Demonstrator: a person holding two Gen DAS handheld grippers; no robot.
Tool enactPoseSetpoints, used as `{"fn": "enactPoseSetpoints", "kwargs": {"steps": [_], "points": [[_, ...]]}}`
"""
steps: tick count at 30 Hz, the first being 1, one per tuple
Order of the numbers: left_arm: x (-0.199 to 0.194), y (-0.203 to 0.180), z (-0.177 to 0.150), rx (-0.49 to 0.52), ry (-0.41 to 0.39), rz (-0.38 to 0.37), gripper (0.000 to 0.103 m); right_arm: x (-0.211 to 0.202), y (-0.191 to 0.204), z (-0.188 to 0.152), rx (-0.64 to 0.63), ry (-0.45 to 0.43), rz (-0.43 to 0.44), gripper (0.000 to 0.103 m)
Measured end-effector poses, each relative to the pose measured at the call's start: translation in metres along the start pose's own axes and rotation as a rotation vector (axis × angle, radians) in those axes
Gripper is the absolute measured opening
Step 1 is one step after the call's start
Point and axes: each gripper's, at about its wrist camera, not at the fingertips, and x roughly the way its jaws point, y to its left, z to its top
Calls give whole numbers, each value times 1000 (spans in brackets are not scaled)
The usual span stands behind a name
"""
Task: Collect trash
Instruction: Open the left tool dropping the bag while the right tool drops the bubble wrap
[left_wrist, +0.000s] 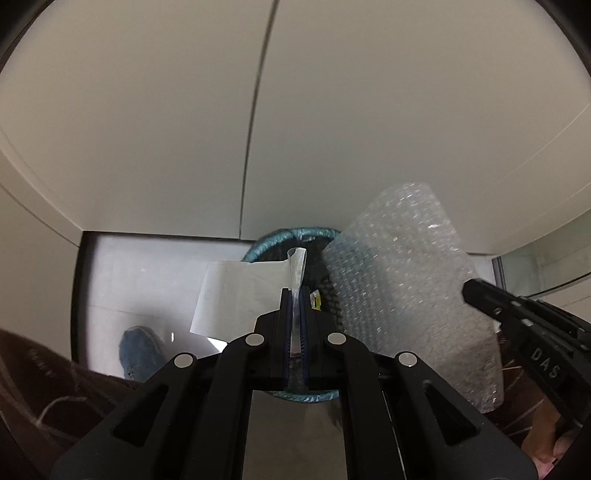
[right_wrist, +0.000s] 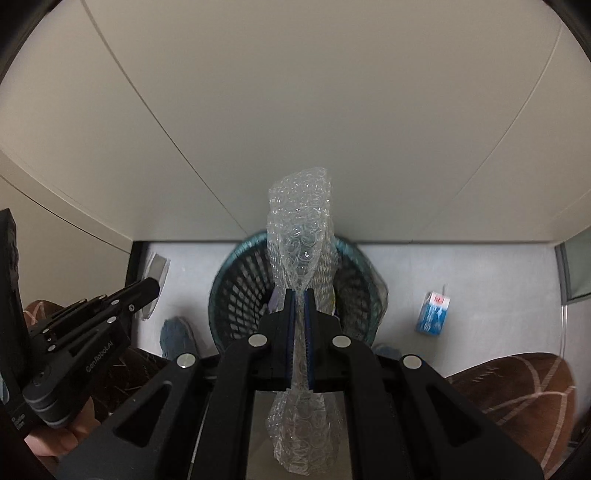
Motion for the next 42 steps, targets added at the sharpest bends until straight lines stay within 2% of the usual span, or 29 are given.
{"fn": "enactPoseSetpoints", "kwargs": {"steps": [7,13,20,26,29,31,38,39,41,42], "points": [[57,-12,1,29,68,8,4,53,-16,4,34,130,2,4],[81,-8,2,42,97,-11,4,87,-24,-5,68,221,24,4],[117,-5,2,38,140,-18,8,115,-29,1,93,263,72,4],[138,-1,0,27,162,-1,11,134,-32,2,123,309,72,4],[141,3,0,20,164,5,21,140,-32,4,130,319,79,4],[142,3,-1,15,163,9,36,143,-33,5,136,325,82,4],[138,11,2,-5,144,40,56,151,-40,7,167,330,92,8],[136,12,4,-8,142,47,60,151,-40,7,169,329,96,10],[129,15,6,-15,133,60,69,149,-41,8,171,323,101,25],[123,17,7,-18,123,65,72,147,-41,9,170,314,103,28]]}}
